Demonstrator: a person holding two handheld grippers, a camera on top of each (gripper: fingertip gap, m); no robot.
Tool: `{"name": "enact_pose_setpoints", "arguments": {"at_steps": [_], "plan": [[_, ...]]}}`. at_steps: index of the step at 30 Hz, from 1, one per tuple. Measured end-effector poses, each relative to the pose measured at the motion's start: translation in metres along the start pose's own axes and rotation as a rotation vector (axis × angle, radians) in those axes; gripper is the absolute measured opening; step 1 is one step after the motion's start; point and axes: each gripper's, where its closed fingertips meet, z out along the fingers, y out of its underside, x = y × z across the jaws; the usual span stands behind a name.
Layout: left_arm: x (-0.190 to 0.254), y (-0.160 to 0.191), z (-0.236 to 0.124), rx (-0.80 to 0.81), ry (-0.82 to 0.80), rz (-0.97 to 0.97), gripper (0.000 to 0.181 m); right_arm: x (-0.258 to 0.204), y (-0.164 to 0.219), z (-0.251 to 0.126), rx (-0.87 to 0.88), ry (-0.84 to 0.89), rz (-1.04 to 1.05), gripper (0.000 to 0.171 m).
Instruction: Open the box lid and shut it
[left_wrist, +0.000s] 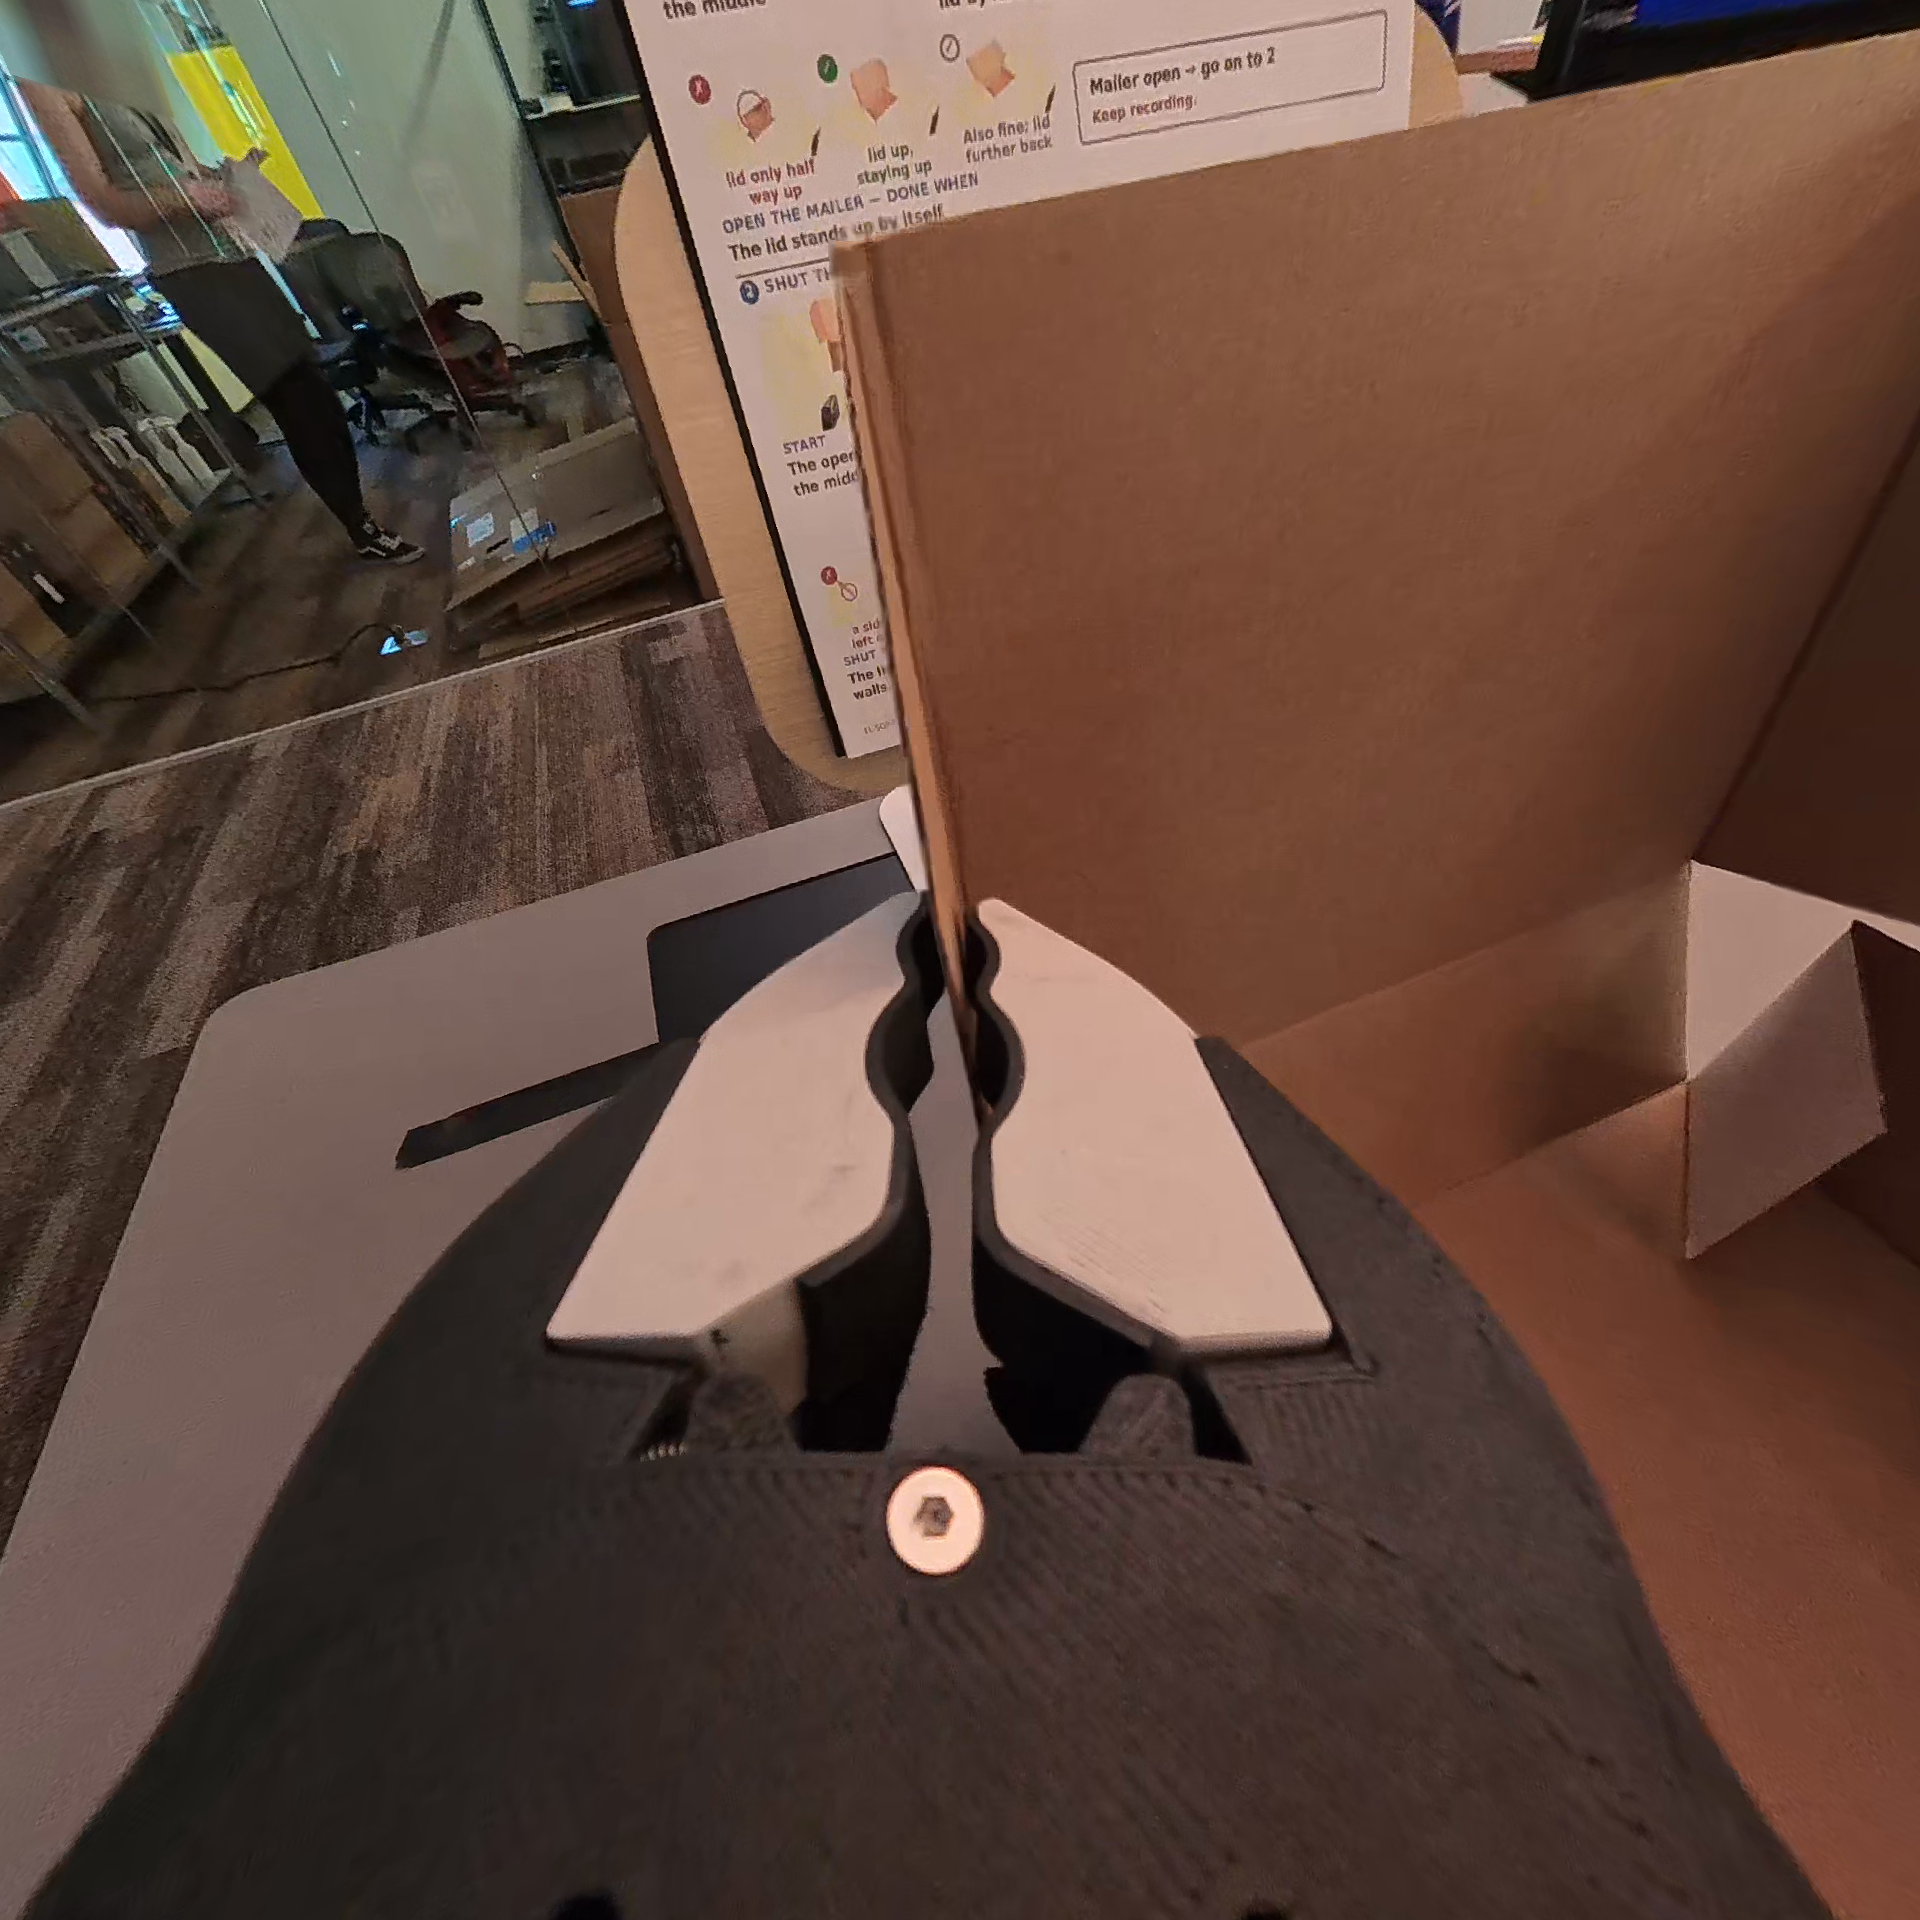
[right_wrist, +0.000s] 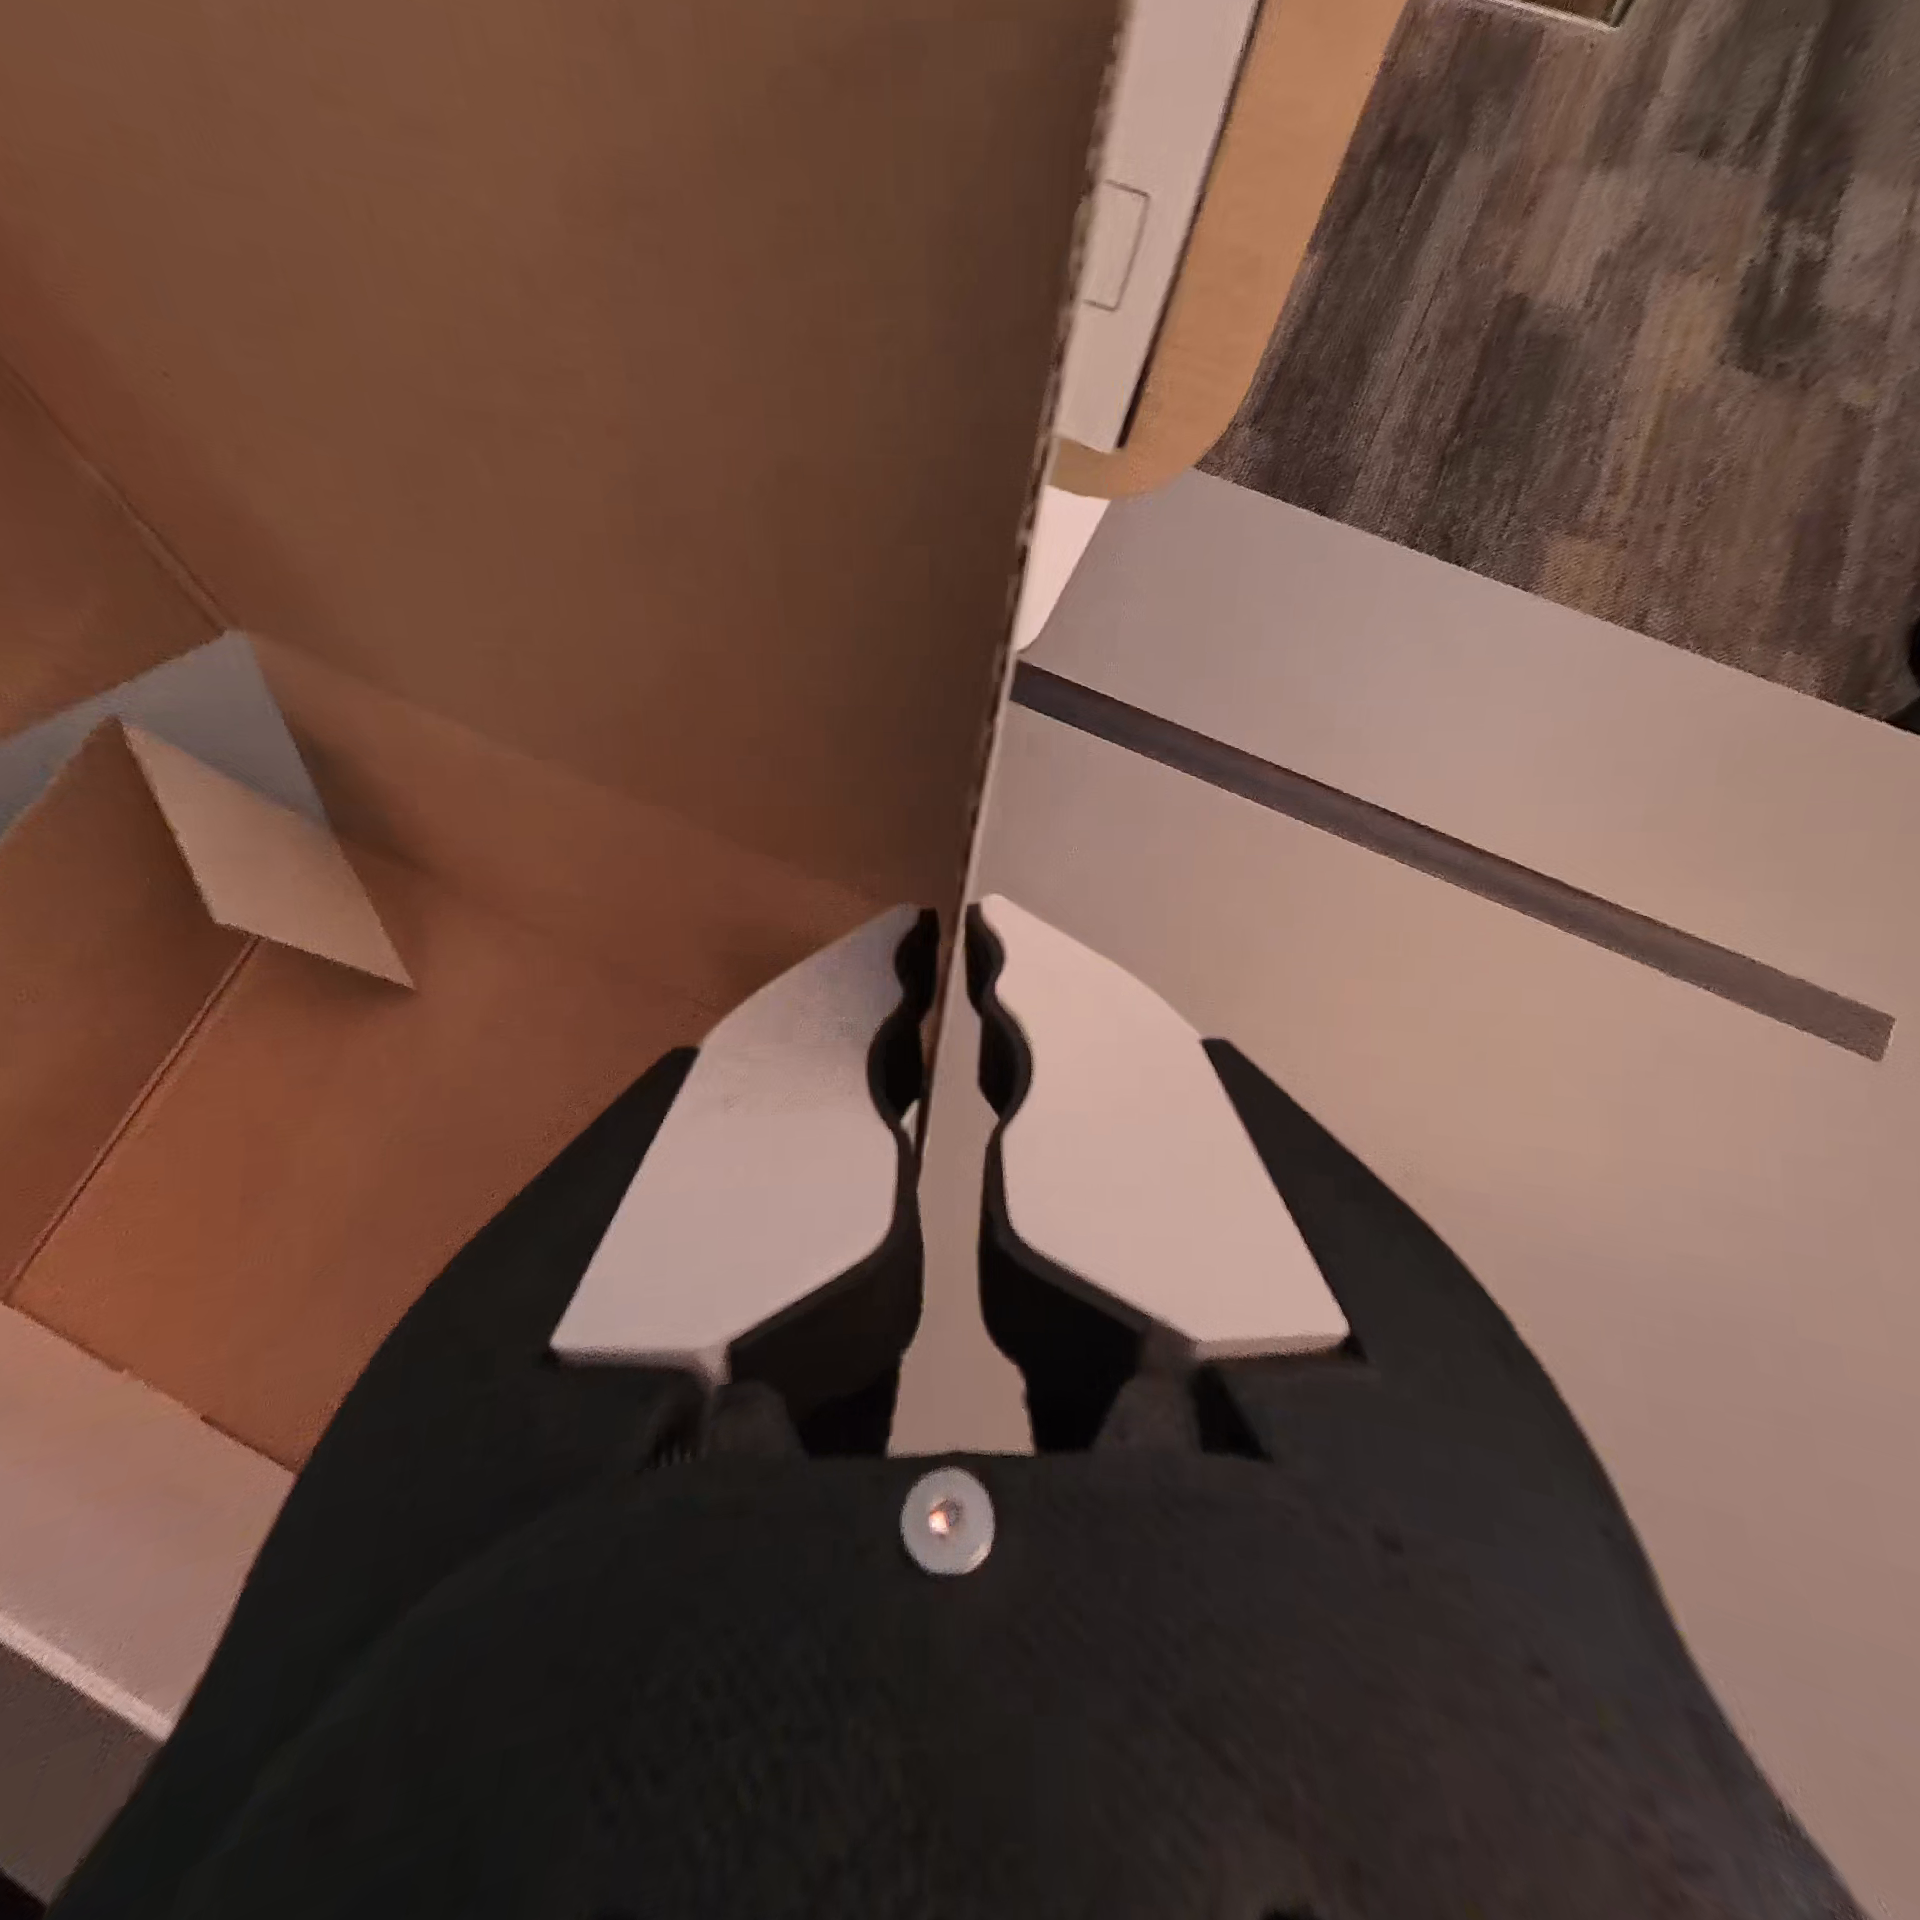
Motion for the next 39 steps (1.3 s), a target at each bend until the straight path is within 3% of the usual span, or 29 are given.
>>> {"name": "enact_pose_setpoints", "arguments": {"at_steps": [5, 14, 22, 27, 33, 39], "plan": [[0.004, -0.005, 0.0, 0.005, -0.016, 0.005, 0.003, -0.004, -0.003, -0.014, 0.019, 0.036, 0.109, 0.003], [0.023, 0.012, -0.028, 0.068, -0.081, 0.068, 0.006, -0.039, 0.033, -0.043, 0.009, 0.037, 0.166, 0.009], [0.032, 0.012, -0.053, 0.116, -0.092, 0.019, 0.008, -0.068, 0.039, -0.051, -0.061, 0.001, 0.147, 0.023], [0.048, 0.019, -0.066, 0.131, -0.064, 0.013, 0.014, -0.076, 0.047, -0.059, -0.053, 0.051, 0.074, 0.022], [0.077, 0.016, -0.077, 0.196, -0.007, -0.019, 0.017, -0.04, 0.061, -0.069, 0.001, 0.13, 0.062, 0.009], [0.113, 0.001, -0.033, 0.211, 0.063, 0.024, 0.015, 0.022, 0.062, -0.074, 0.072, 0.218, 0.134, 0.006]]}}
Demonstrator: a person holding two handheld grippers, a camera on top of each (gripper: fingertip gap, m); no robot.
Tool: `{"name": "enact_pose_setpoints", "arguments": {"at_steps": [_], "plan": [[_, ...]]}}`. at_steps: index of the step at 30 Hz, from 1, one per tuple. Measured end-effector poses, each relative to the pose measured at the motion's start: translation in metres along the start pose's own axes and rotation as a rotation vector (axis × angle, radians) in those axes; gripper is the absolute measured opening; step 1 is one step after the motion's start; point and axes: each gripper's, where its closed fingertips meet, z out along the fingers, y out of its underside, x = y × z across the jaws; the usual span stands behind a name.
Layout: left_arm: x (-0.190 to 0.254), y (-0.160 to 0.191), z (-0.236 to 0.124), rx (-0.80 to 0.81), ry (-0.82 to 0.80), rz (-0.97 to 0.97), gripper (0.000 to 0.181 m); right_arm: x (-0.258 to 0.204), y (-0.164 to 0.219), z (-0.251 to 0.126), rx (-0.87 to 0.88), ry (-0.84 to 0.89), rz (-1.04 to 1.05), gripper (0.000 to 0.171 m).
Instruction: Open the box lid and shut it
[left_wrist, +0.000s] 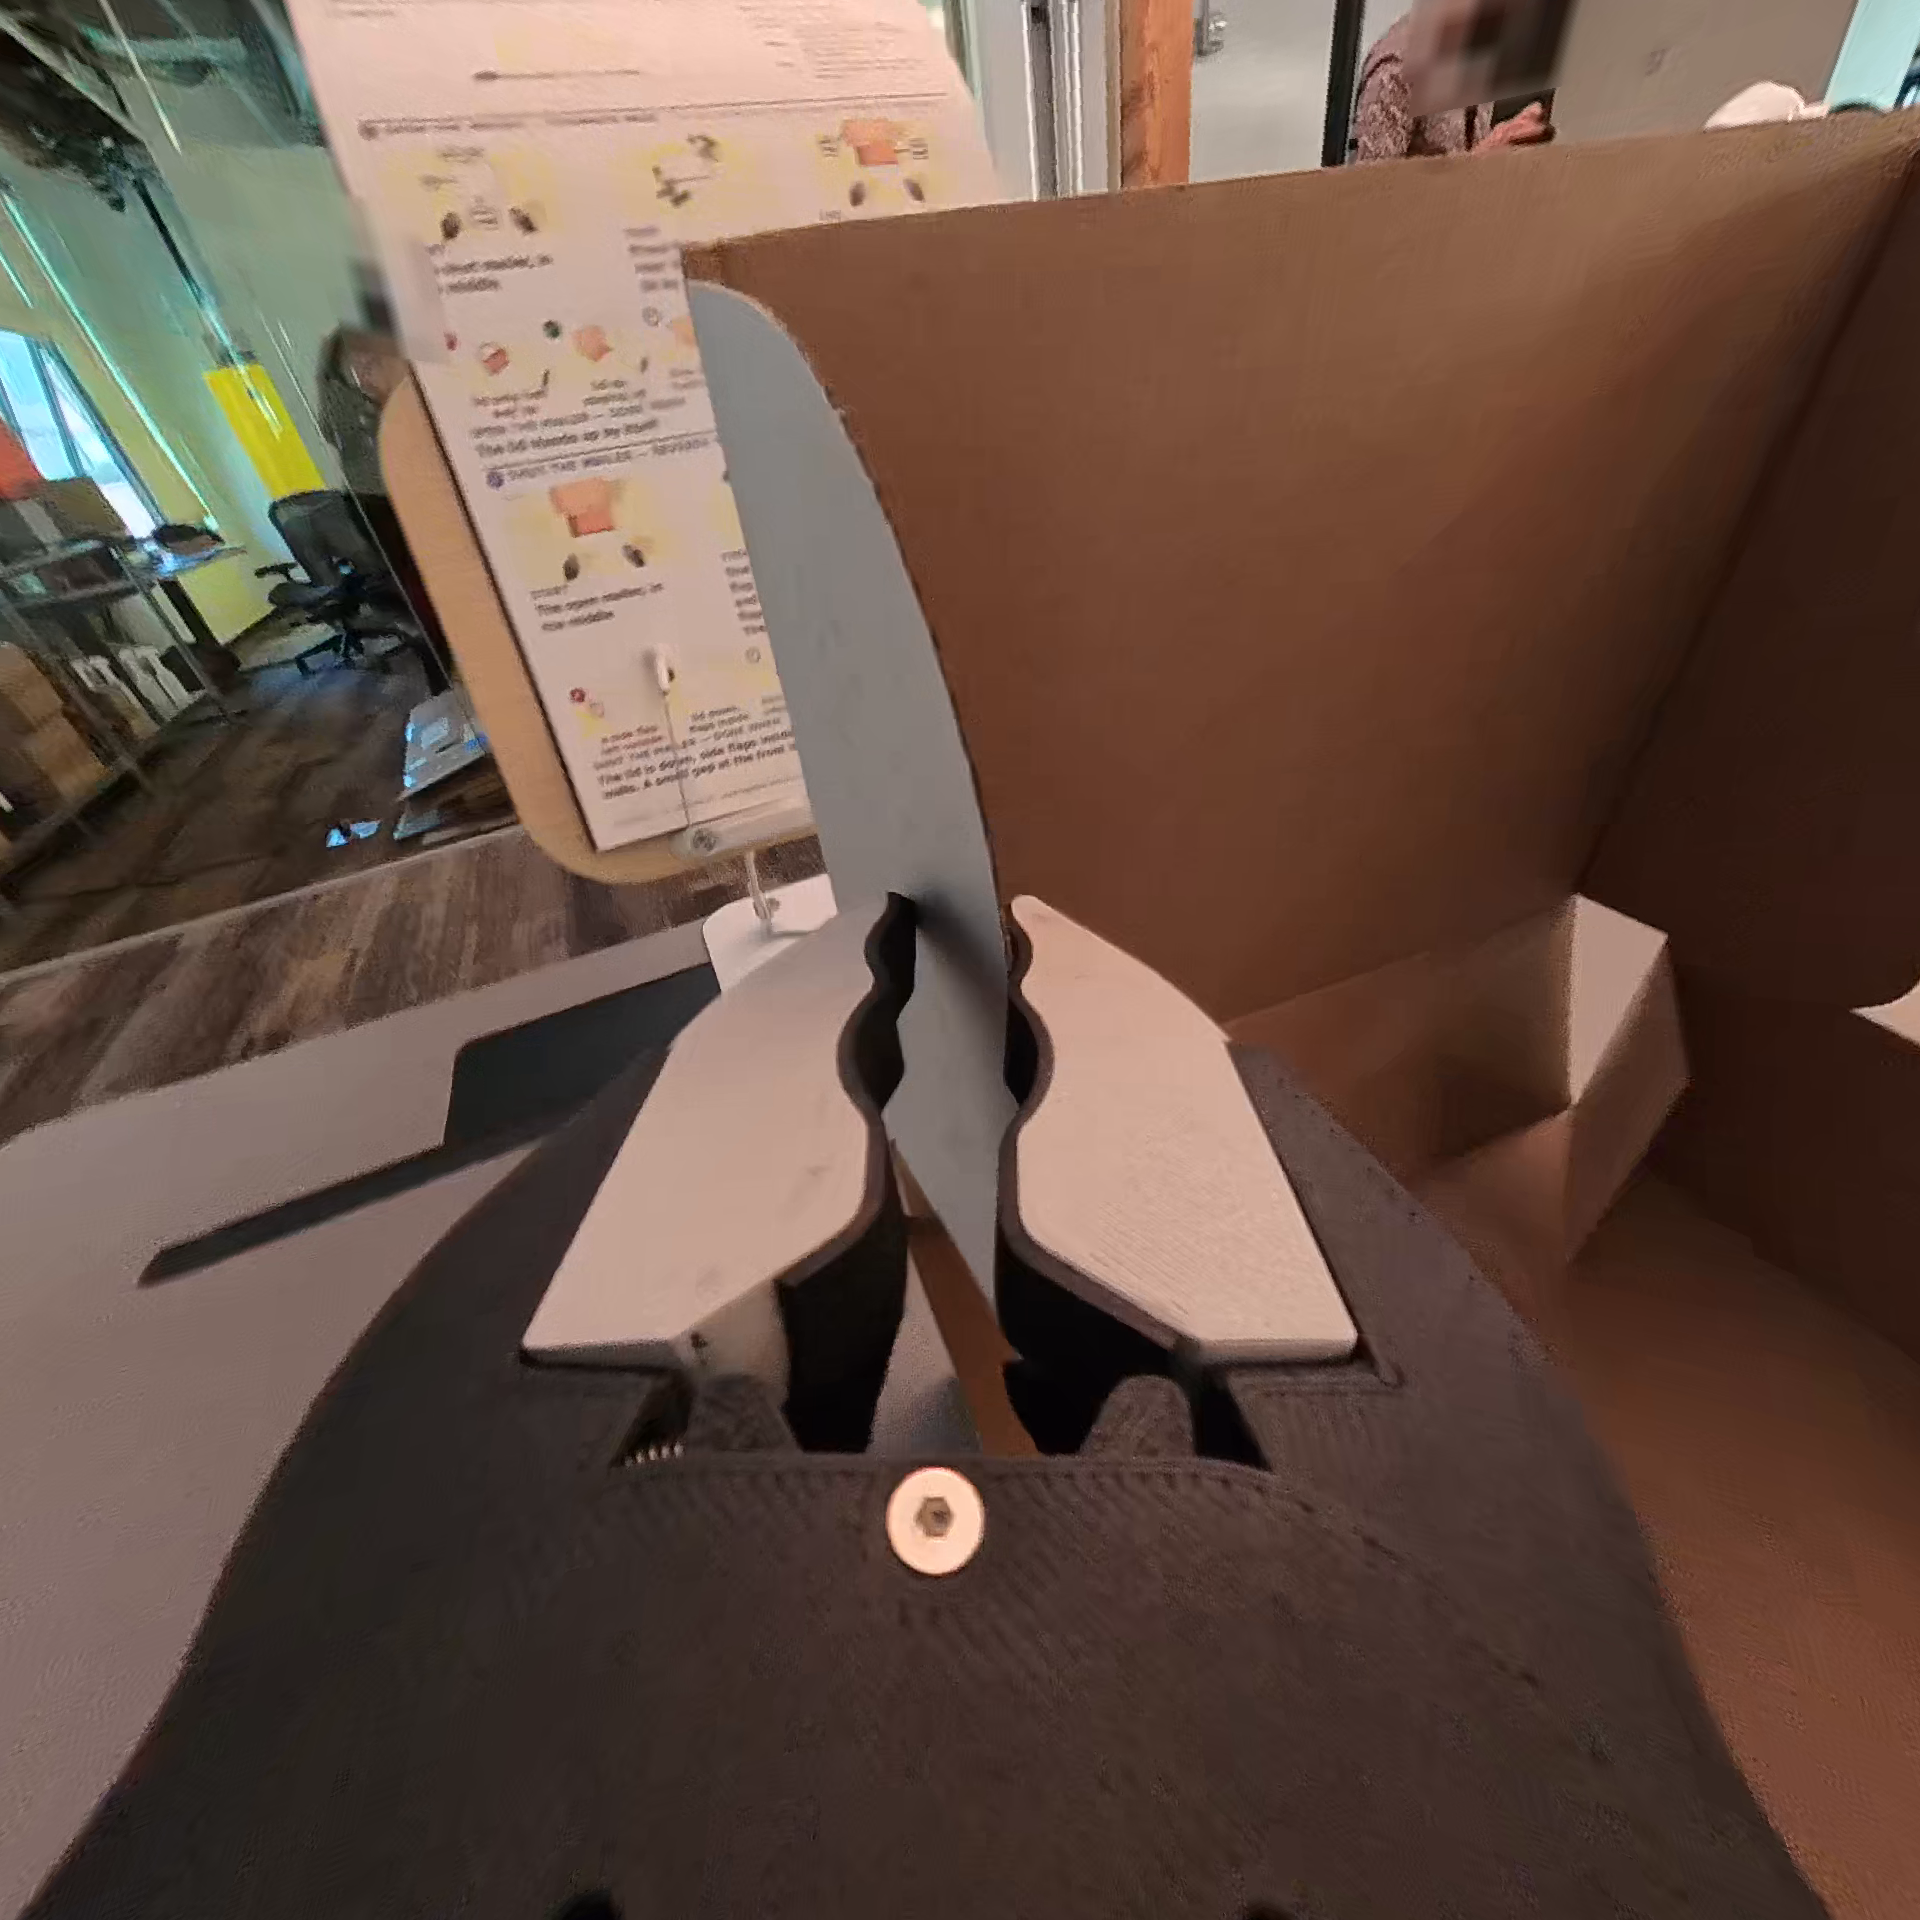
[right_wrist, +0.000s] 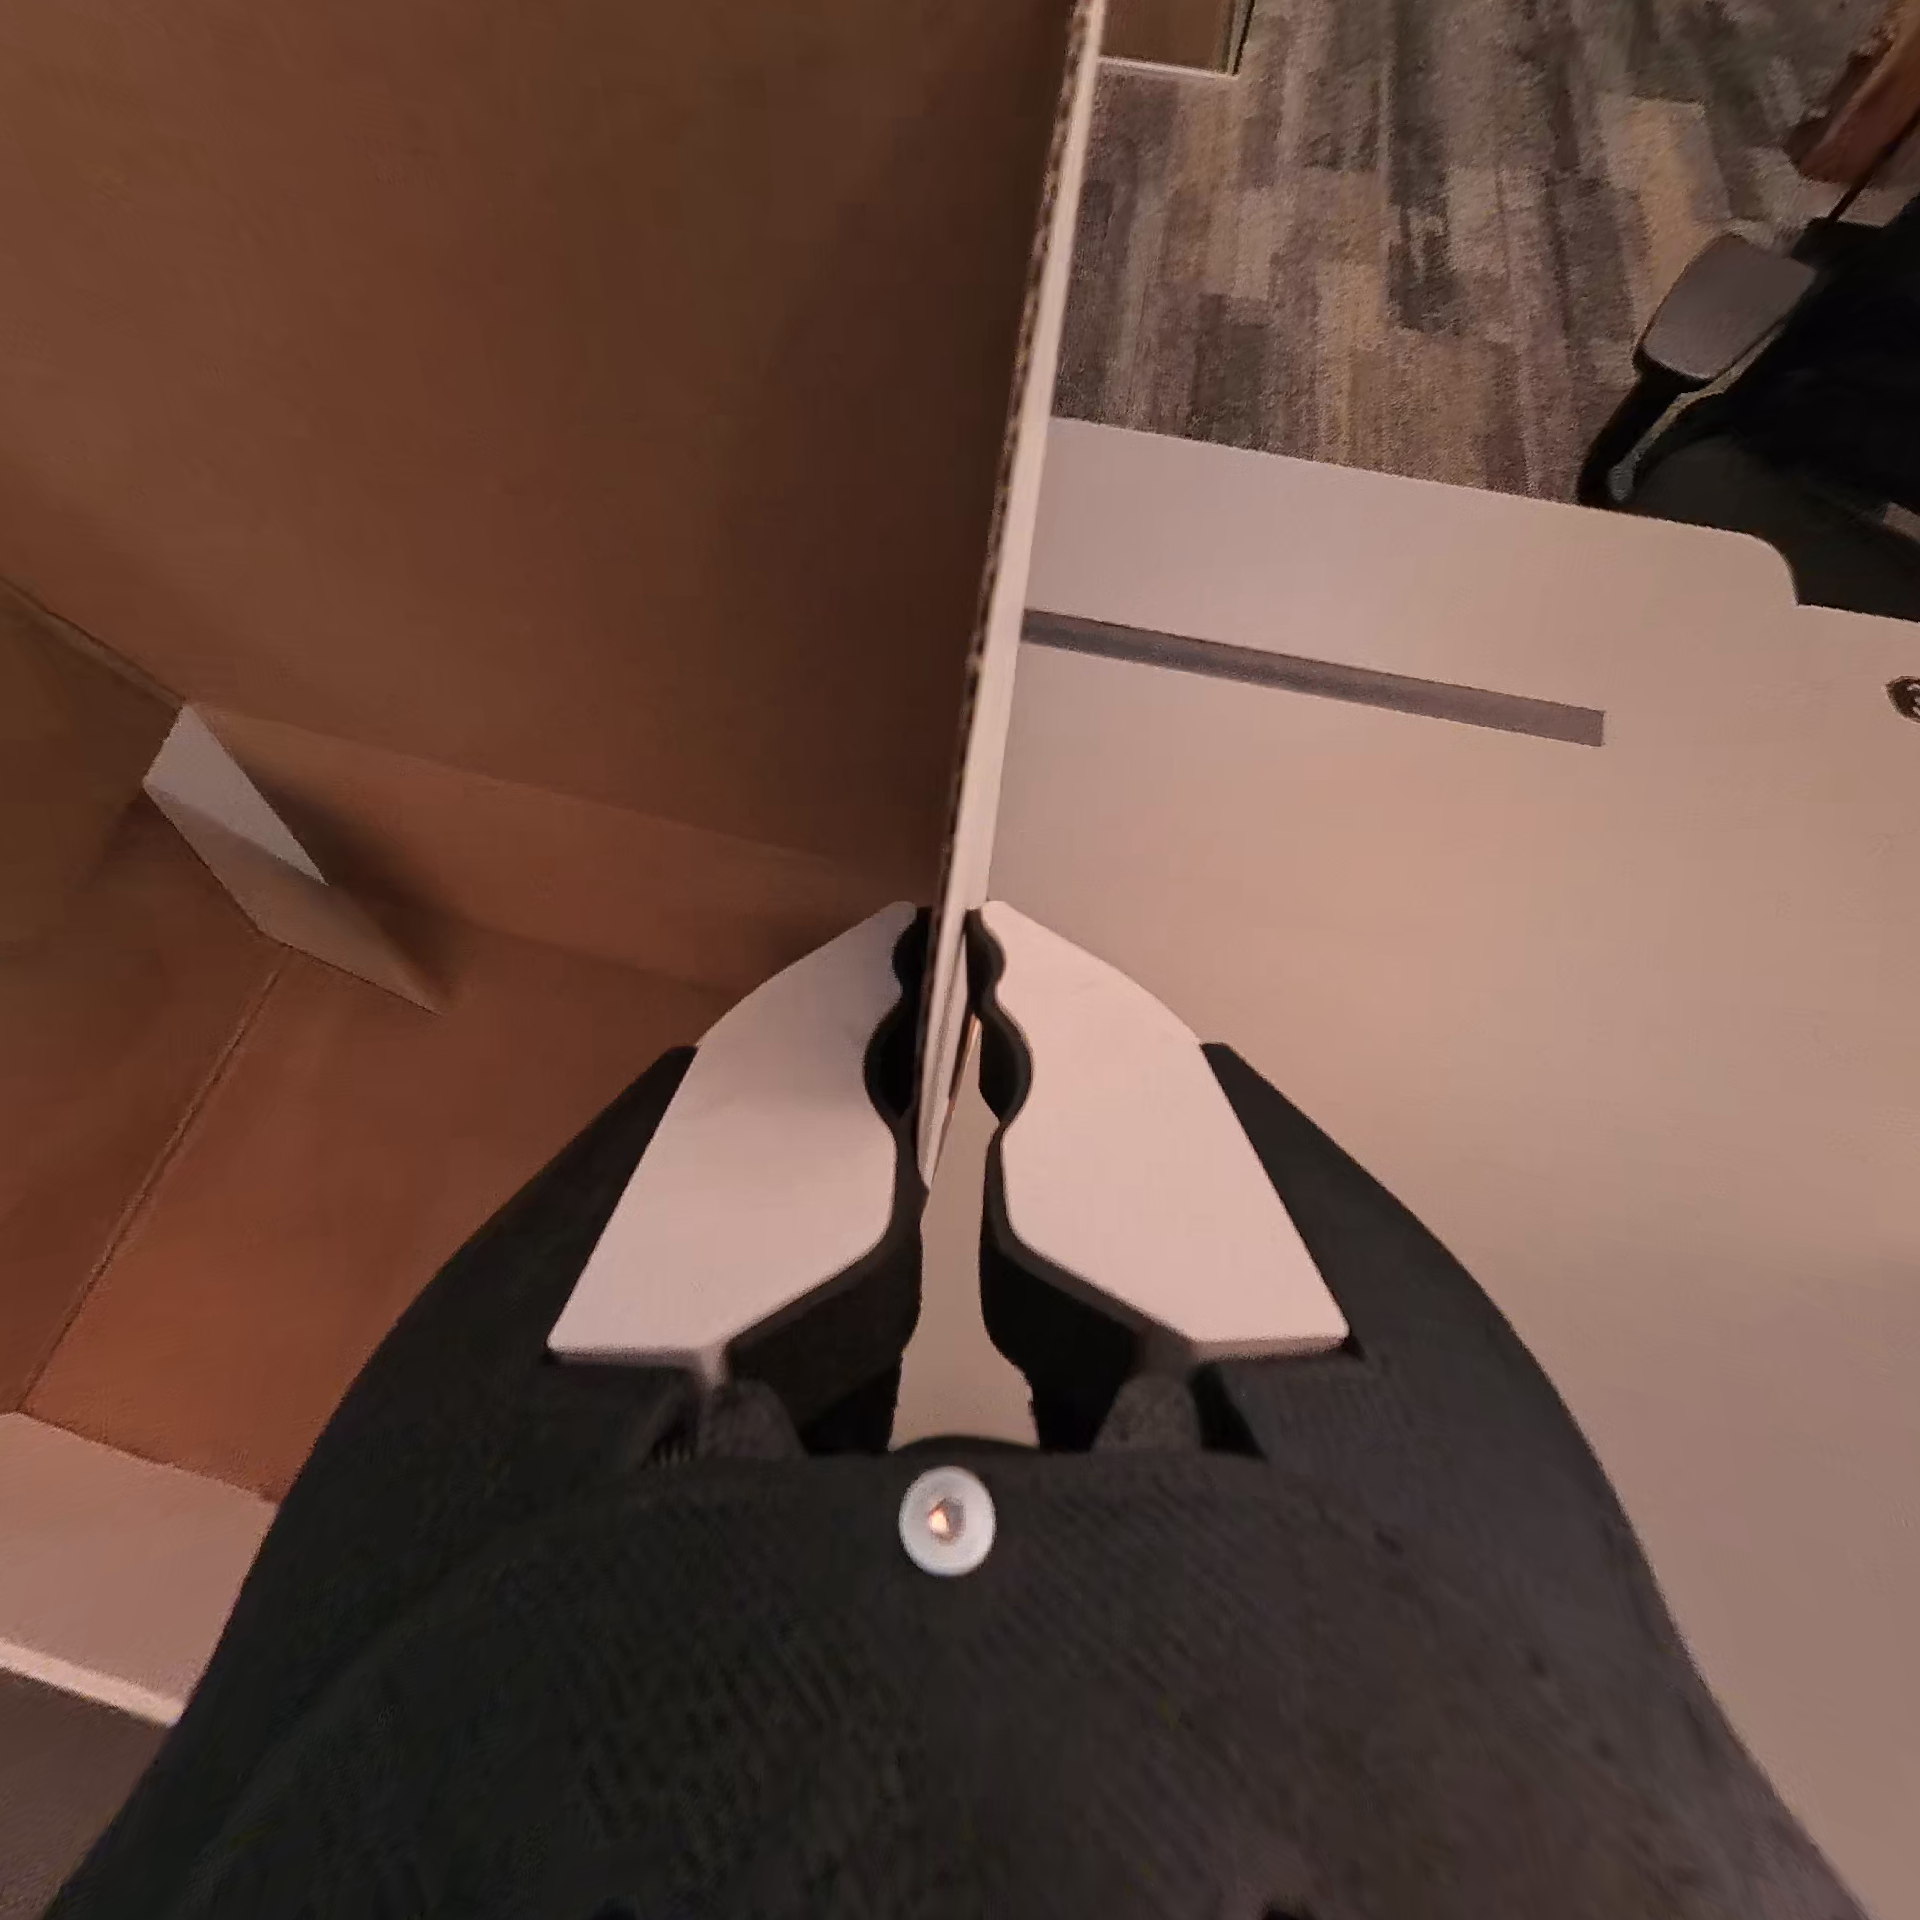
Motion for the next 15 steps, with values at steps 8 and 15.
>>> {"name": "enact_pose_setpoints", "arguments": {"at_steps": [8, 15], "plan": [[-0.001, -0.009, 0.047, 0.029, 0.012, 0.002, 0.012, 0.025, -0.011, 0.016, 0.052, 0.012, 0.028, 0.005], [0.008, -0.016, 0.079, 0.052, -0.003, 0.024, 0.01, 0.049, -0.016, 0.025, 0.121, 0.062, 0.062, 0.004]]}}
